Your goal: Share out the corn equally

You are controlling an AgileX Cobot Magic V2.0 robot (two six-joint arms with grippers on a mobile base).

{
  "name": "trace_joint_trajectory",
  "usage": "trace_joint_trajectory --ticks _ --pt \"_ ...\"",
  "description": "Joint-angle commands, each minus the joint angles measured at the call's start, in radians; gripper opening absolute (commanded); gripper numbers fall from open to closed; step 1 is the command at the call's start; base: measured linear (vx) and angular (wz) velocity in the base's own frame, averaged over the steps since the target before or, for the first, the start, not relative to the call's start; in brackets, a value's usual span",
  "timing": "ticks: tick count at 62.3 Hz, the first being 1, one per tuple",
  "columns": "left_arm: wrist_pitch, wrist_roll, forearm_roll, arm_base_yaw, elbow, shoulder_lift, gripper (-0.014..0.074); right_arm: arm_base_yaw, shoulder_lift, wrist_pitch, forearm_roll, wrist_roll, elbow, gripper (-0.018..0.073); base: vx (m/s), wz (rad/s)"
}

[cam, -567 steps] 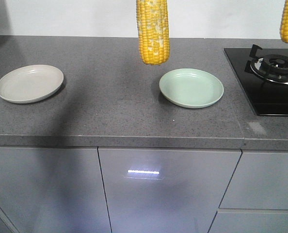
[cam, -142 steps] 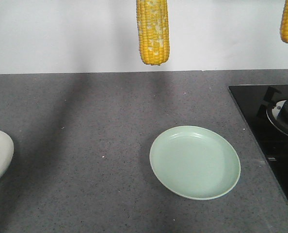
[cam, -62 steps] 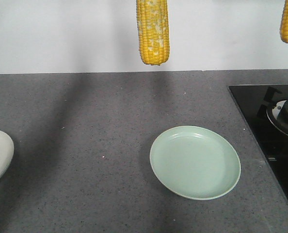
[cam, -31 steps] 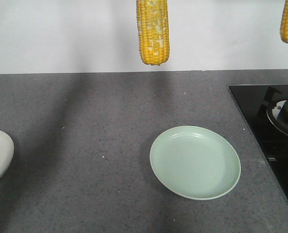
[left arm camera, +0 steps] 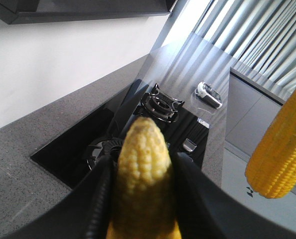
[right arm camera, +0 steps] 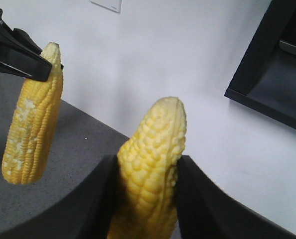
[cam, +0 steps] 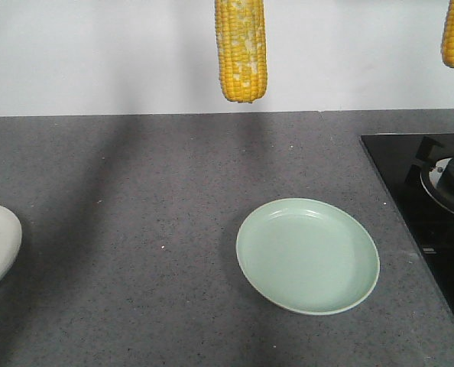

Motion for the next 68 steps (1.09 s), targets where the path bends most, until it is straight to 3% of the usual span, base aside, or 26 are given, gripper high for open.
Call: trace_joint_trajectory --ticks 1,17,32,43,59,68 --pt "-0.028 -0.011 -0.057 0.000 -0.067 -0.069 -0.0007 -0.006 -0.014 -0.031 0.039 0.012 -0.021 -0.0004 0.00 0.00" --pt "-0.028 -0.011 -0.057 0.000 -0.067 -0.069 -0.0007 -0.004 0.071 -0.003 0.291 0.107 -0.017 -0.0004 0.00 0.00" --pt "-0.028 -0.011 -0.057 0.000 -0.067 -0.069 -0.0007 0.013 0.200 -0.003 0.324 0.145 -0.017 -0.0004 0.00 0.00" --pt "-0.028 -0.011 -0.057 0.000 -0.067 -0.069 -0.0007 0.118 0.291 -0.003 0.269 0.153 -0.017 -0.0004 0.00 0.00" --pt "-0.028 -0.011 -0.057 0.000 -0.067 -0.069 -0.0007 0.342 0.383 -0.003 -0.055 0.220 -0.016 -0.0004 0.00 0.00" --pt "-0.028 -0.011 -0.057 0.000 -0.067 -0.069 -0.0007 0.384 0.393 -0.003 -0.096 0.224 0.112 -0.0004 0.00 0.00"
